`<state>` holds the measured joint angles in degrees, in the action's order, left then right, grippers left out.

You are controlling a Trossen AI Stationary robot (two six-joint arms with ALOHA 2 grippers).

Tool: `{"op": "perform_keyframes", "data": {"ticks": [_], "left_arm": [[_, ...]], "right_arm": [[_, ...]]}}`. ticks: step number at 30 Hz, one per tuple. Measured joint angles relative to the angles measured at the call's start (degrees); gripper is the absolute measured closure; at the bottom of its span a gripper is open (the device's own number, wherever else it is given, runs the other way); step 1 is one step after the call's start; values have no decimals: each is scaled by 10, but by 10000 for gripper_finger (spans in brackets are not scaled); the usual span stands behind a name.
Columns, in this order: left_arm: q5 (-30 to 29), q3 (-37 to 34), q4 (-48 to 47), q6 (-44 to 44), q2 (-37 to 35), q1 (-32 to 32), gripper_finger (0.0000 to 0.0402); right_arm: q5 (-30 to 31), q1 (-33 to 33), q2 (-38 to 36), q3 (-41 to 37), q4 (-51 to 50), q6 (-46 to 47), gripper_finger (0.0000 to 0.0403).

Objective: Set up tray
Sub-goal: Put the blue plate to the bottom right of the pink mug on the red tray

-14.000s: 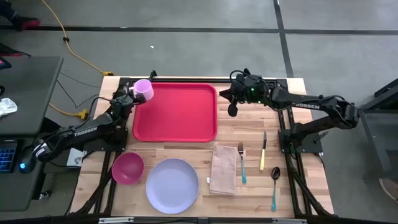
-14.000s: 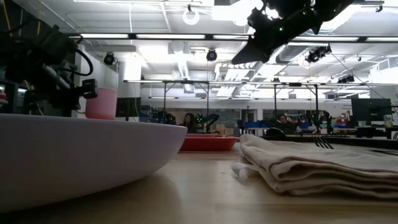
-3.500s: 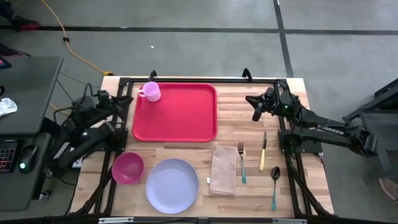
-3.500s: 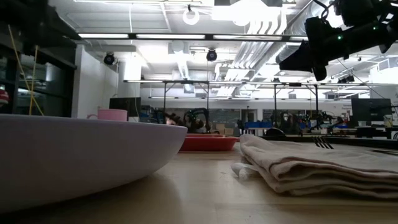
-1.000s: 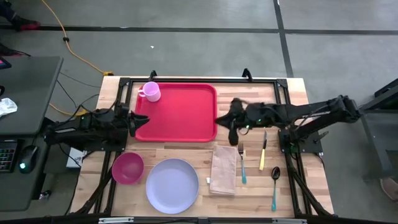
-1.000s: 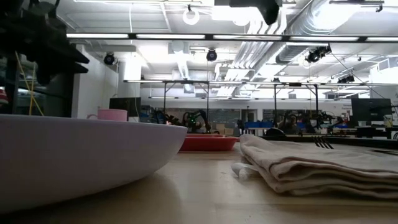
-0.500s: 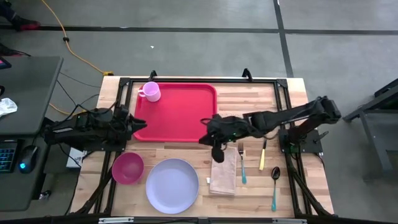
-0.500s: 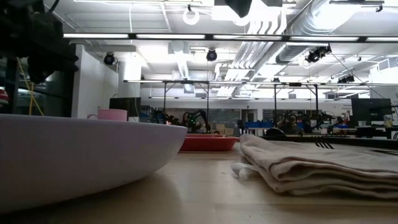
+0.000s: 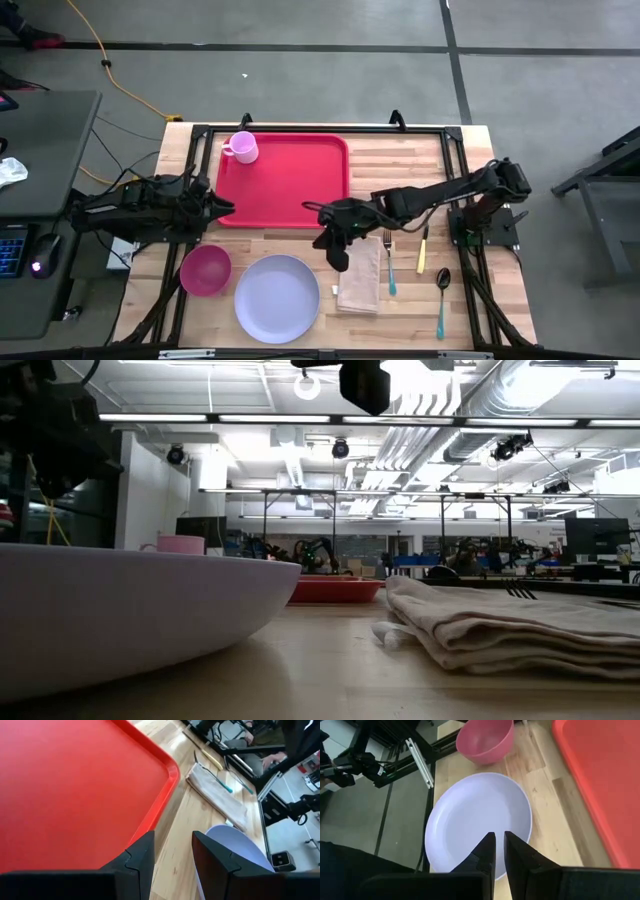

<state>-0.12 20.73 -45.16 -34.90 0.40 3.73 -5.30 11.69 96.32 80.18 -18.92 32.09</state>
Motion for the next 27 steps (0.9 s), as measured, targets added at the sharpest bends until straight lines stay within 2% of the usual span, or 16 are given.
{"op": "perform_keyframes", "data": {"ticks": [16,22,27], "left_arm": [[88,0,14,59,0,0,240],[90,0,16,66,0,0,240],[90,0,14,67,0,0,240]], "right_arm": [[11,26,47,0,3,84,386],[4,26,68,0,5,97,386],[-14,26,88,0,45,93,387]]}}
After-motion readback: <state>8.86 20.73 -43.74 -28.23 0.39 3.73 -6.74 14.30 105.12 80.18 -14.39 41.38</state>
